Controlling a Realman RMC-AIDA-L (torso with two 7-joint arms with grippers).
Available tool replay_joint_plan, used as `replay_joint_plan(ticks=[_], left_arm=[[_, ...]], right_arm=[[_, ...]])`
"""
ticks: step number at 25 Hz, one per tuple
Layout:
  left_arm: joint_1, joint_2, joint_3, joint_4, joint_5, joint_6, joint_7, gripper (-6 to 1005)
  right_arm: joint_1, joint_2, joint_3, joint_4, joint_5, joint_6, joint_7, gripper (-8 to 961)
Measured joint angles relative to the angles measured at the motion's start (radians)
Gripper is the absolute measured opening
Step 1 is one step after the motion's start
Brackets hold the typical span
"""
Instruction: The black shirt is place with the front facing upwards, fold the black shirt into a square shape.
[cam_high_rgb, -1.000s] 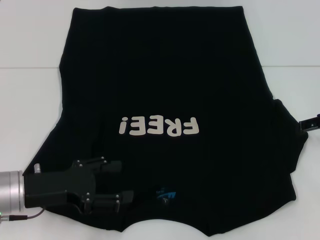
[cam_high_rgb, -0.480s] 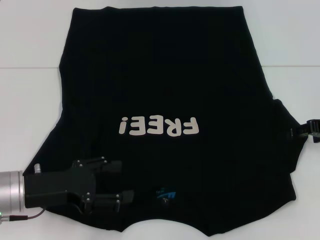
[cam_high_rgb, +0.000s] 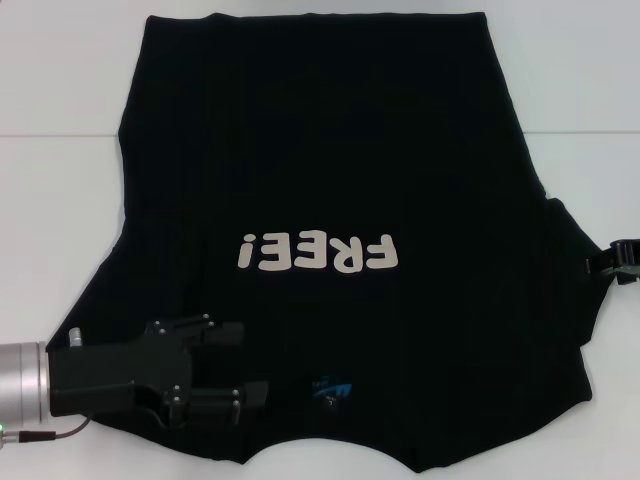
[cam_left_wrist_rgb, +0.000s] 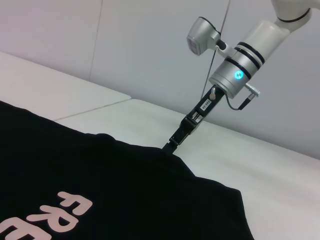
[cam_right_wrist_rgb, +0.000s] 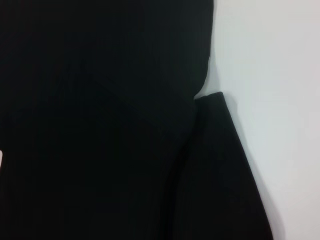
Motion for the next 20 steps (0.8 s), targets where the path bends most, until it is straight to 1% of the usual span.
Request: replay_joint_plan(ticks=[4,14,17,20], left_arm=[[0.0,0.0,0.0,-0.001,0.0,0.0,0.0,860],[0.0,0.0,0.0,-0.002,0.0,0.0,-0.001,860],[0.0,0.0,0.0,-0.002,0.0,0.0,0.0,860],[0.0,0.0,0.0,-0.002,0.0,0.0,-0.001,859]], right_arm=[[0.0,0.001,-0.004,0.0,0.0,0.004,0.001,582],[0.0,0.003,-0.007,0.0,0.0,0.006,0.001,334],[0.0,0.001,-0.009,-0.004,0.0,0.004,0.001,181],[0.0,-0.006,-0.009,-0.01,0.0,-0.002,0.001,202]])
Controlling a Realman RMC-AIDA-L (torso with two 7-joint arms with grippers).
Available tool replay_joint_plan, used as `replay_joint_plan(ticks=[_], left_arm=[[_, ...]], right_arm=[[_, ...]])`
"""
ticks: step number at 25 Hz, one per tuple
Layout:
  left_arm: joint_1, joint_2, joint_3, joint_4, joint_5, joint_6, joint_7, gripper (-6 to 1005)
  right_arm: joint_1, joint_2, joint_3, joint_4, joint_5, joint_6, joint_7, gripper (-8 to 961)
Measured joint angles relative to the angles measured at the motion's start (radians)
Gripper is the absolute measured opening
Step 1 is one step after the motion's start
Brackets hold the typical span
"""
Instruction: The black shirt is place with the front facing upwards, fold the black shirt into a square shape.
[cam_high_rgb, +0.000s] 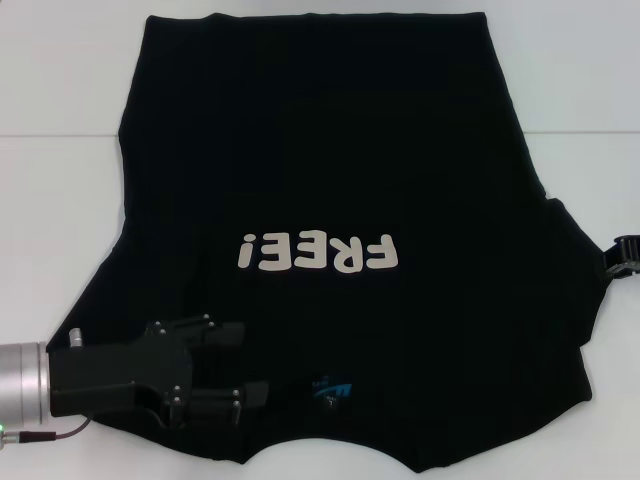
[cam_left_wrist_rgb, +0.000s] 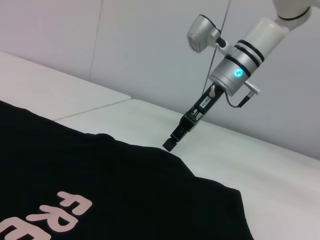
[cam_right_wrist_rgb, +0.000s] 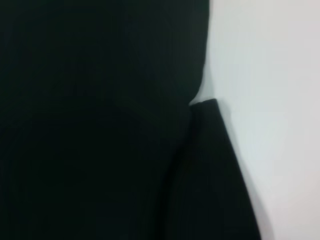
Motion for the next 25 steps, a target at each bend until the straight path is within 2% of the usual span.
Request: replay_joint_plan(ticks=[3,8,19,25], left_arm=[[0.0,0.0,0.0,0.0,0.0,0.001,-0.001,859],[0.0,0.0,0.0,0.0,0.0,0.0,-0.001,859],[0.0,0.0,0.0,0.0,0.0,0.0,-0.002,859],[-0.001,0.0,0.0,0.0,0.0,0.0,-0.003,860]], right_arm=[[-0.003,-0.005,0.0,-0.002,0.0,-0.002,0.0,224],[-0.004,-0.006,0.0,0.005,0.0,0.006,-0.005,462],[0.0,0.012,-0.004,0.01,-0.002,0.042,-0.009,610],[0.0,0.018,-0.016,0.015,-0.002,0.055,-0.009,581]])
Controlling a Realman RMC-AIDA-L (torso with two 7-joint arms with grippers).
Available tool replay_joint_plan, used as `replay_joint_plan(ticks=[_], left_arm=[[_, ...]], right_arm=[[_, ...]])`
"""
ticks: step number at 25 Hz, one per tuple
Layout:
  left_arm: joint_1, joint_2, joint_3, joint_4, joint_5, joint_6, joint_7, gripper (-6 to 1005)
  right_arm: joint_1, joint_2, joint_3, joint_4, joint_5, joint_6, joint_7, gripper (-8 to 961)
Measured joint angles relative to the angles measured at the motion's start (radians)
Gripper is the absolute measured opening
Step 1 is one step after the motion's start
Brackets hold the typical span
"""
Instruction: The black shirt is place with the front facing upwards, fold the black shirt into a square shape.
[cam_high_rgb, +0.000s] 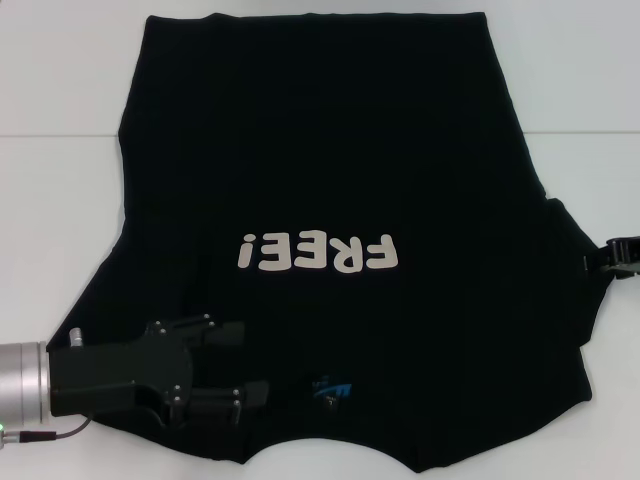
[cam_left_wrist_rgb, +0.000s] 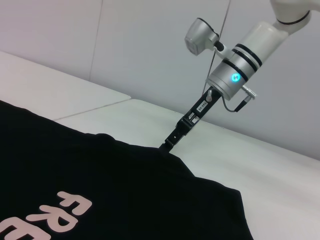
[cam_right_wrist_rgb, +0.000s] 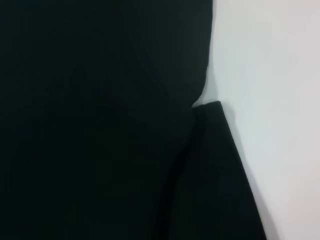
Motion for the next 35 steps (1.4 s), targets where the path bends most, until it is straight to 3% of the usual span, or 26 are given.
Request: replay_joint_plan(ticks=[24,29,35], left_arm=[[-0.001,0.0,0.0,0.0,0.0,0.0,0.0,859],[-0.001,0.0,0.0,0.0,0.0,0.0,-0.004,859],[-0.001,0.003,-0.004,0.0,-0.001,0.005,-0.015,860]], right_arm=[[0.01,0.009,-0.072,0.007,0.0,0.012,0.009,466],[0.015,0.009,-0.072,0.002,0.0,0.007,0.009,216],[0.016,0.006,-0.067,-0.005,0.0,0.004,0.009,73]])
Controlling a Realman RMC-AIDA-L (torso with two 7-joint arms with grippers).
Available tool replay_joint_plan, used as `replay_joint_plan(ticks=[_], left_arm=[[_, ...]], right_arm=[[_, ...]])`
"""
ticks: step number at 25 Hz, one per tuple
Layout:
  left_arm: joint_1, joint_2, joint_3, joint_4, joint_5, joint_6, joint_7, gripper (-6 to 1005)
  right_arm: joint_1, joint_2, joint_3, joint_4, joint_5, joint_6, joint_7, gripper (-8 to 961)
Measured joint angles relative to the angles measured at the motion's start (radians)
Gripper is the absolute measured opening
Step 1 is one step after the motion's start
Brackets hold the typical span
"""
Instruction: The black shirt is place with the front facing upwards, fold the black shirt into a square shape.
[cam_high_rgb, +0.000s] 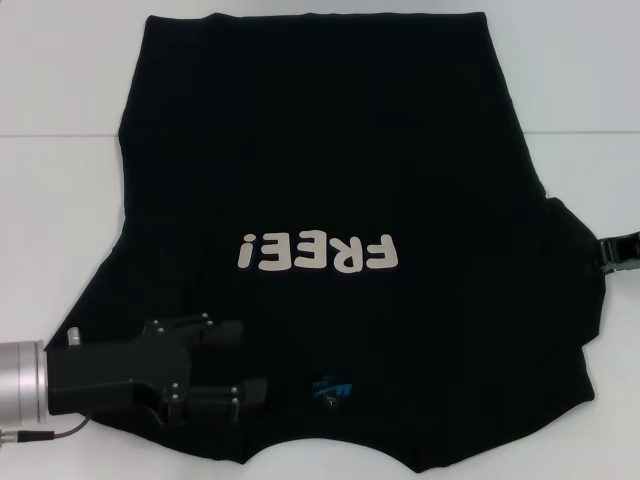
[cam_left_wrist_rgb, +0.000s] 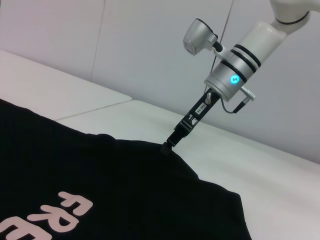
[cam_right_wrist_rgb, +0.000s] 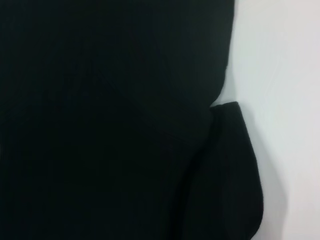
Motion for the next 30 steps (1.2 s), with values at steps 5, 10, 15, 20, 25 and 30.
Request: replay_joint_plan(ticks=[5,10,15,20,25,30], left_arm=[[0.0,0.004,-0.004,0.0,-0.002,0.004,-0.001,859],[0.001,0.003,-0.004,0.0,0.001,-0.001,-0.002,860],[0.003,0.004,-0.004,0.0,0.001,-0.003,-0.002,859],[0.003,0.004,-0.004,0.0,0.001,-0.004,-0.002,859],[0.003,0.003,-0.004,0.0,0.001,-0.005,-0.002,859],[0.002,0.002,-0.004,0.0,0.0,-0.005,-0.002,859]], right_arm=[[-0.029,-0.012,0.053,-0.062,0.023,-0.034,-0.01,69],[-0.066,-0.019,0.133,-0.141,0.102,-0.103,-0.064,70],[-0.076,-0.029,0.146,-0.157,0.193,-0.152,-0.123,70],[-0.046,-0.012,0.113,-0.148,0.205,-0.16,-0.165,71],[0.0,0.027,0.093,-0.145,0.203,-0.159,-0.22,70],[0.021,0.054,0.057,-0.14,0.204,-0.156,-0.252,66]])
